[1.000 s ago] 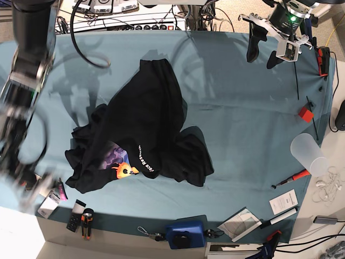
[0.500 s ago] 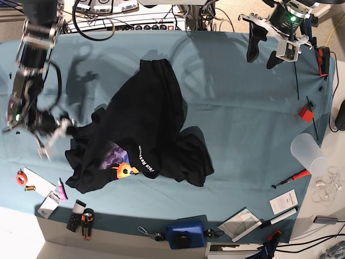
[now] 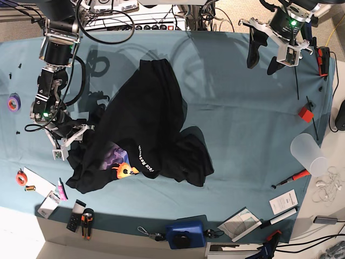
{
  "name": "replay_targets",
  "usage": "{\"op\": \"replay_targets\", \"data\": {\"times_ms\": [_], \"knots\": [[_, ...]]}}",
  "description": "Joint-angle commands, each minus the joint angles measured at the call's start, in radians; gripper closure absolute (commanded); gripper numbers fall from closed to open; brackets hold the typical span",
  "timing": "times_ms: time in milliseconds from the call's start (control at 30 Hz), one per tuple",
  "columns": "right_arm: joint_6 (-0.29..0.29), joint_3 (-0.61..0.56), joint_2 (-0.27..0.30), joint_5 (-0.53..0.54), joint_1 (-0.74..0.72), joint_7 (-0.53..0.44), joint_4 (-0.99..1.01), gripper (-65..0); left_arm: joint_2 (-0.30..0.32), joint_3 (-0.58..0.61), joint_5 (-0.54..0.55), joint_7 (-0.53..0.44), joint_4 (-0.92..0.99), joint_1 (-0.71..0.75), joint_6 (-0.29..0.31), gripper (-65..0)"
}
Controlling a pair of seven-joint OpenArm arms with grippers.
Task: Layout the t-shirt on the table in an organized manner, then fold the t-shirt properly
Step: 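Drag the grasped shirt edge with the right gripper away from the shirt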
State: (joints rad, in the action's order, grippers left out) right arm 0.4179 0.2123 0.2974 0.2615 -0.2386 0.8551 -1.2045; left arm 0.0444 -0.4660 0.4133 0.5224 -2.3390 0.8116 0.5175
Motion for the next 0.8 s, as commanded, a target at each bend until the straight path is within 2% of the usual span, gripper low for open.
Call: {"op": "replay_targets", "data": {"times_ms": [0, 33, 133, 333, 467, 533, 633, 767], "knots": [[0.001, -0.002, -0.003, -0.008, -0.005, 0.047, 0.009, -23.3, 0.003, -0.003, 0.018, -0.022, -0.017, 0.008, 0.004, -32.6], [0.001, -0.002, -0.005, -0.008, -0.005, 0.053, 0.010, -19.1, 0.003, -0.003, 0.018, -0.023, -0.017, 0.008, 0.004, -32.6], [0.001, -0.002, -0.002, -0.009, -0.008, 0.104, 0.009, 0.0, 0.003, -0.003, 0.018, -0.022, -0.017, 0.008, 0.004, -32.6], [0.019, -0.001, 0.035, 0.039, -0.008, 0.136, -0.117, 0.0, 0.003, -0.003, 0.018, -0.023, -0.017, 0.005, 0.004, -32.6], [0.018, -0.001, 0.095, 0.098, -0.008, 0.158, -0.340, 0.0, 0.003, -0.003, 0.018, -0.023, -0.017, 0.005, 0.004, -32.6], [-0.001, -0.001, 0.134, 0.117, -0.008, 0.158, -0.456, 0.0, 0.003, -0.003, 0.018, -0.023, -0.017, 0.005, 0.004, -32.6], [-0.021, 0.000, 0.181, 0.082, -0.008, 0.167, -0.581, 0.0, 0.003, -0.003, 0.018, -0.023, -0.017, 0.005, 0.004, -32.6], [-0.043, 0.005, 0.218, 0.066, -0.008, 0.169, -0.608, 0.0, 0.003, -0.003, 0.018, -0.023, -0.017, 0.005, 0.021, -32.6]]}}
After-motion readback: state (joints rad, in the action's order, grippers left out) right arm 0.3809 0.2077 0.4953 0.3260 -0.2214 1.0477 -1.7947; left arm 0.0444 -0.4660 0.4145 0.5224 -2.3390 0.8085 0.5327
